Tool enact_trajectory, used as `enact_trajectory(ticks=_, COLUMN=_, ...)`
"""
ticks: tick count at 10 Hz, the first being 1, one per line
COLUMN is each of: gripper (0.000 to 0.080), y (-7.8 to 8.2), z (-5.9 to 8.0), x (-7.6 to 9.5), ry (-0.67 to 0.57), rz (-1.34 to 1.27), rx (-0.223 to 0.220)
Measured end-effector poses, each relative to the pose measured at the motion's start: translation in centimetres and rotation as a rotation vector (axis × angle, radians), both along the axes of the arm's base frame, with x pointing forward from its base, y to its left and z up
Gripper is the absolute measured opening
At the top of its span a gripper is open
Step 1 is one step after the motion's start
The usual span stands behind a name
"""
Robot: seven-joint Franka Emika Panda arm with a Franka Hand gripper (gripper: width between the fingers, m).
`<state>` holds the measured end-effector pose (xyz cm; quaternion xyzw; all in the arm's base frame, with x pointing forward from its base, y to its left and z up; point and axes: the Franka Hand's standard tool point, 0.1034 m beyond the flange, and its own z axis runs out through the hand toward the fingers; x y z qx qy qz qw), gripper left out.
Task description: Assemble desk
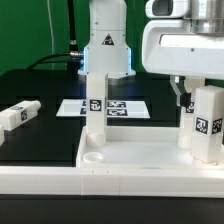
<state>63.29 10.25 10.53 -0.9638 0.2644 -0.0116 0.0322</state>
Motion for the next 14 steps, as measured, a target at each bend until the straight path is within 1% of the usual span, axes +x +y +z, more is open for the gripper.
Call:
enact_trajectory(ticks=3, gripper=0.0649, y=-0.06, z=-0.06, x=0.01, ry=-0.013, rz=0.255, rx=-0.028)
enact_trajectory(ticks=4, gripper=0.0649, y=-0.15, z=-0.12, x=0.0, ry=-0.016, rz=0.377, rx=-0.045)
enact_trajectory(ticks=5, gripper=0.0649, y=-0.17, z=-0.18, x=0.0, ry=-0.017, rz=0.47, rx=-0.053)
enact_trajectory(ticks=10, gripper=0.0649, y=-0.2, z=-0.15, x=-0.02, ry=-0.025, rz=0.773, rx=-0.07)
enact_trajectory(ticks=11, gripper=0.0592, y=-0.21, z=-0.13, x=0.02, ry=-0.027, rz=0.785, rx=-0.071)
enact_trajectory(ticks=12, gripper=0.0592, y=-0.3, z=-0.17, x=0.01, ry=-0.027, rz=0.786, rx=-0.071)
enact_trajectory(ticks=14, gripper=0.0319, y=-0.32, z=-0.19, x=0.01, ry=-0.026, rz=0.78, rx=-0.07)
